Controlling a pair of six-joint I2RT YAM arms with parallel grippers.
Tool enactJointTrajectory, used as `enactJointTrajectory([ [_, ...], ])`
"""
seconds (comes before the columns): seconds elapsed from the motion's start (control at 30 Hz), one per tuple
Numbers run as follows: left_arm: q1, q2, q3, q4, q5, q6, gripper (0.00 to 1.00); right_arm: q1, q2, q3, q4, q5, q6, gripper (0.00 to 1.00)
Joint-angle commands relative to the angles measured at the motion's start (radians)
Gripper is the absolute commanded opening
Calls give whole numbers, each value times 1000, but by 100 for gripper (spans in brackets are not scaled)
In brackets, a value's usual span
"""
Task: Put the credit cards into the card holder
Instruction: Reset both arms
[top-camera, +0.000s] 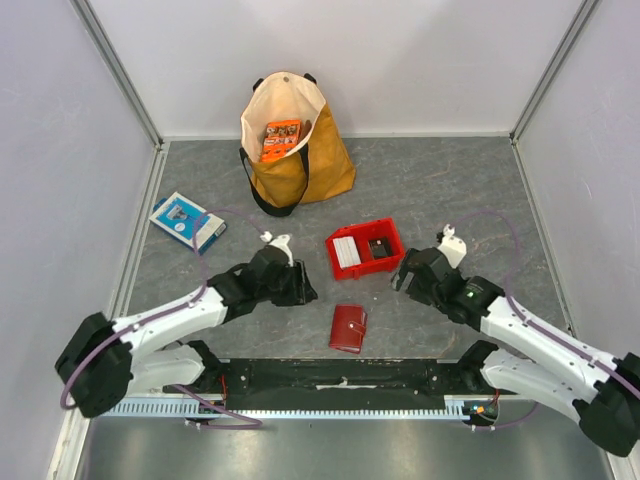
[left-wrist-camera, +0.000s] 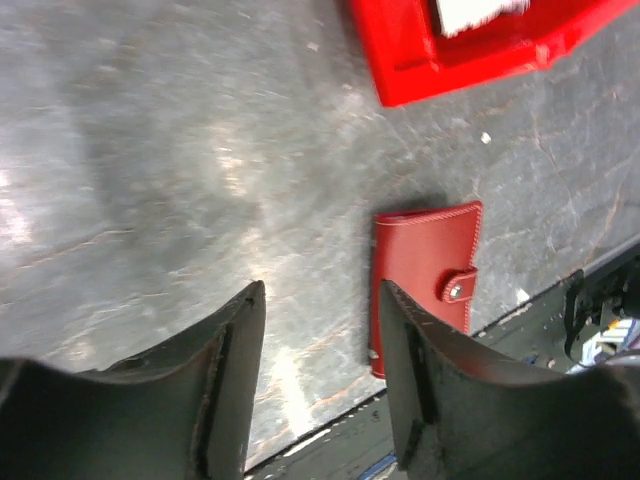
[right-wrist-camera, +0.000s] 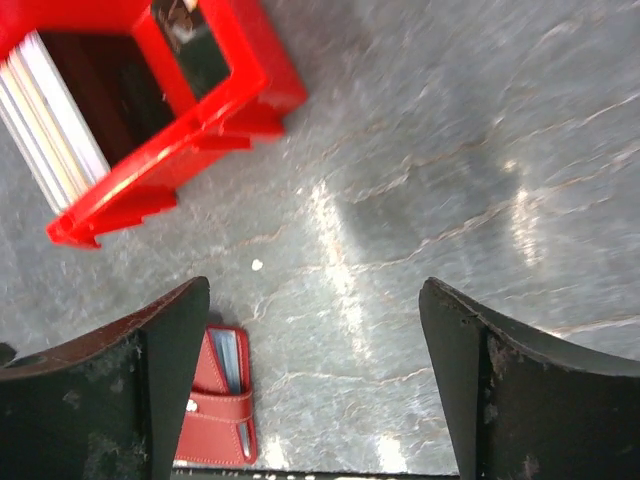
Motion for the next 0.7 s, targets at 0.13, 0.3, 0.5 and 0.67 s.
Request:
enactJointTrajectory([
  [0.13,264,-215,-62,-157,47,86,87,-183,-75,72,-72,61,-183,98],
  [0.3,272,-300,-59,-194,-11,57,89,-373,-36,98,-19,-44,-307,98],
  [0.5,272,-357,-59,-218,-123,14,90,-456,7,101,82,-62,-394,98],
  [0.67,271,-341,-45,-224,-163,8,91,-458,20,74,179,50,-428,98],
])
